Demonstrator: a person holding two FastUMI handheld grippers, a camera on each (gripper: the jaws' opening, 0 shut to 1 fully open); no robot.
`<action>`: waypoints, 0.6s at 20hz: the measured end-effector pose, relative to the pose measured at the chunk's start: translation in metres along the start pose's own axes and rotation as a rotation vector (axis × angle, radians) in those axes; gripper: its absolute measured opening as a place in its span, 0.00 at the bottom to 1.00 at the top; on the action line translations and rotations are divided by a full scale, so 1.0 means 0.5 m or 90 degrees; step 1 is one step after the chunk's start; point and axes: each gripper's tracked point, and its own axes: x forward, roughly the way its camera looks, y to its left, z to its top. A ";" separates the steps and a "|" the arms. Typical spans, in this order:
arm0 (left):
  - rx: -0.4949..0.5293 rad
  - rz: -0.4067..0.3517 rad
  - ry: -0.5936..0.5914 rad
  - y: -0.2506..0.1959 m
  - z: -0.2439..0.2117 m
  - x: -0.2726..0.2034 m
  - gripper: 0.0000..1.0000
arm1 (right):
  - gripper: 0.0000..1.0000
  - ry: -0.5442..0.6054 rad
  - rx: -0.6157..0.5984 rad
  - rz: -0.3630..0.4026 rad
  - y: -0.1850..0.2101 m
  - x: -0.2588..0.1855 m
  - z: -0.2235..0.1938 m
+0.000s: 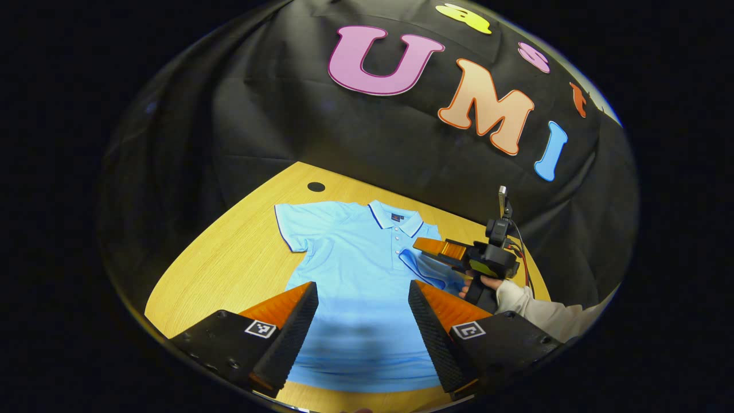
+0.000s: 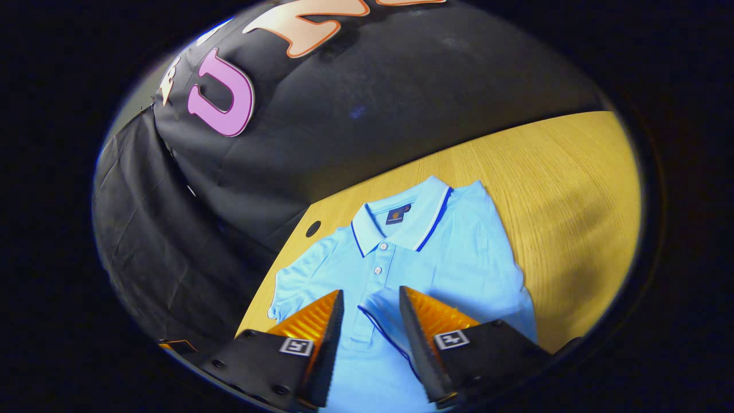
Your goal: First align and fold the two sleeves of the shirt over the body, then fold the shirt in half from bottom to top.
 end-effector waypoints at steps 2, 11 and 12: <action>0.007 -0.004 -0.007 0.020 0.018 0.022 0.95 | 0.98 -0.008 -0.029 -0.009 0.007 -0.018 0.003; 0.054 -0.008 -0.034 0.154 0.121 0.209 0.95 | 0.97 -0.081 -0.080 -0.084 0.008 -0.189 0.010; 0.060 -0.006 -0.035 0.169 0.131 0.229 0.95 | 0.97 -0.087 -0.086 -0.096 0.005 -0.214 0.006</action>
